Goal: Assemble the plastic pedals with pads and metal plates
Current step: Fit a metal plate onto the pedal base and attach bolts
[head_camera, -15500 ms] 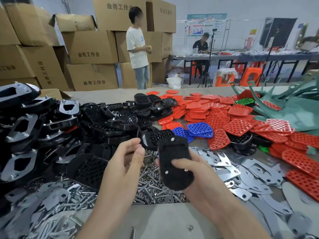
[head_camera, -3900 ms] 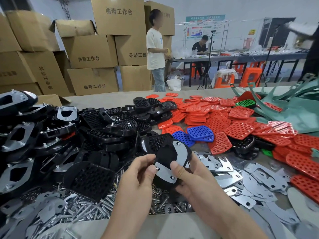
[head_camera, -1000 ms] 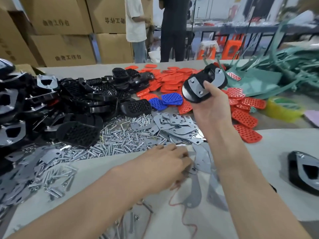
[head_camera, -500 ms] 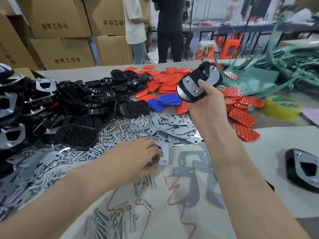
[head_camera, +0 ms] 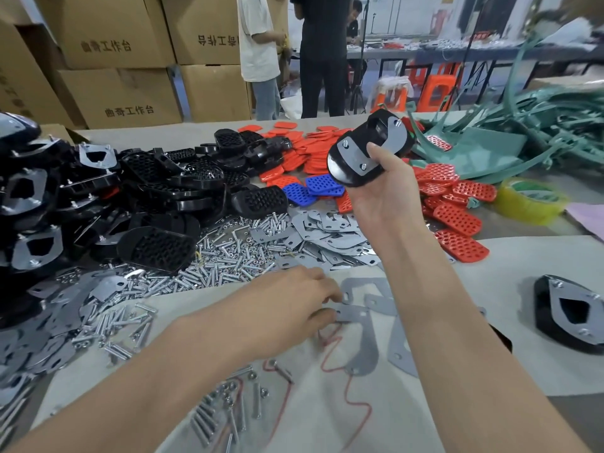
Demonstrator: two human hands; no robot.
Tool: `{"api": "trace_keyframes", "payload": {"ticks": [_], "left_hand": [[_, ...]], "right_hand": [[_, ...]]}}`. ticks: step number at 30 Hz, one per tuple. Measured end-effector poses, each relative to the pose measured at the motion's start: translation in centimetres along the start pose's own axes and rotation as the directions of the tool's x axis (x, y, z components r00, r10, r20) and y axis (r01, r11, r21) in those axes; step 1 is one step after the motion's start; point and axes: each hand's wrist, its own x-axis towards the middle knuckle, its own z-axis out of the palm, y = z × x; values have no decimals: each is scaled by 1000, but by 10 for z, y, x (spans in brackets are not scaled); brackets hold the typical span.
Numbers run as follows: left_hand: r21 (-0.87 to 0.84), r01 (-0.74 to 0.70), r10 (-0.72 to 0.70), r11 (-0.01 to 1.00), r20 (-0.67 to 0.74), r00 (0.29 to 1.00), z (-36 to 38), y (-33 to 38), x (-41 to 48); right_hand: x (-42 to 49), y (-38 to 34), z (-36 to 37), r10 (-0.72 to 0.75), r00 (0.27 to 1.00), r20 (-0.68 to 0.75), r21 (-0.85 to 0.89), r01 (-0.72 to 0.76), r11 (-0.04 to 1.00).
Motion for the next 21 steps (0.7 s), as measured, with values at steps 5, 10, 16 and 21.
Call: {"api": "trace_keyframes", "payload": {"ticks": [5,10,16,21], "left_hand": [[-29,88,-89,996,-53,995,-2,3,25],[61,151,-157,987,121,980,-1,23,57],[-74,241,-223,968,198,955,4,27,70],[-290,260,-261,921,36,965,-10,-9,46]], "right_hand": [[-3,-6,1,-8,1000,1,1,8,1000],[-4,-9,2,-7,1000,-5,-9,7,1000],[-1,-19,1,-32,999,-5,-32,32,999],[4,-16,-6,-18,1000,-16,-61,17,998]]}}
